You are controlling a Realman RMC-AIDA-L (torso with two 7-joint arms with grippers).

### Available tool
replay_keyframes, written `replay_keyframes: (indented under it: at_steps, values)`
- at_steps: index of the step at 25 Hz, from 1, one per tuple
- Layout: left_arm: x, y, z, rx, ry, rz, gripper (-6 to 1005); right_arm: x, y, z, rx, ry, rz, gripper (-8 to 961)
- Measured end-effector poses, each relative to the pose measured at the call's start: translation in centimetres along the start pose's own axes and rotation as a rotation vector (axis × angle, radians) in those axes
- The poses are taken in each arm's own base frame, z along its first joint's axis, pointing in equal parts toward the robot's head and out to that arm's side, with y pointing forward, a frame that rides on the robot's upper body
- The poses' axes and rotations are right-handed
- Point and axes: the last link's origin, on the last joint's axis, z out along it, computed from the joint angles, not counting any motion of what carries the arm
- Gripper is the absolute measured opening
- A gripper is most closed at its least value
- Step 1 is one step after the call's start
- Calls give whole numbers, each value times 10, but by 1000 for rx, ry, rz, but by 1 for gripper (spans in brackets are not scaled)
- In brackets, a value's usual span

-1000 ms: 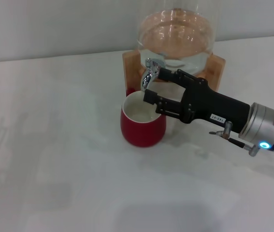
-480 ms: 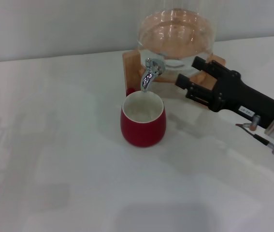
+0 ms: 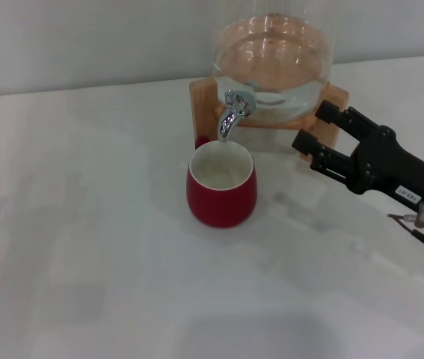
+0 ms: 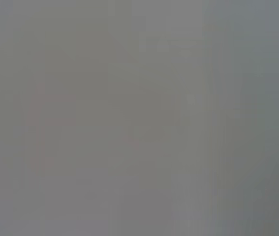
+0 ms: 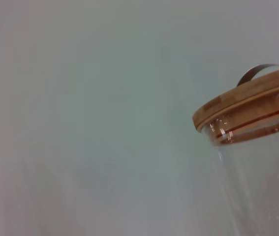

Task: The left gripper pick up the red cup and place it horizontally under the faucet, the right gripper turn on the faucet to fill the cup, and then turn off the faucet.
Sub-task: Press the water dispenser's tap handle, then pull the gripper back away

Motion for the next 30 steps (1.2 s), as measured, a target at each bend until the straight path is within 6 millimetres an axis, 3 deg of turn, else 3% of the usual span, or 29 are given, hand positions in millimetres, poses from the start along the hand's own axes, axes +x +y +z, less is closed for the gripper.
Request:
replay_keyframes:
  at_steps: [13, 30]
  values:
    - [0, 0, 0, 2, 1, -1, 870, 6, 11, -6, -42, 16, 27, 827]
    - [2, 3, 4, -11, 7, 0, 870, 12, 25, 33, -196, 78, 36, 827]
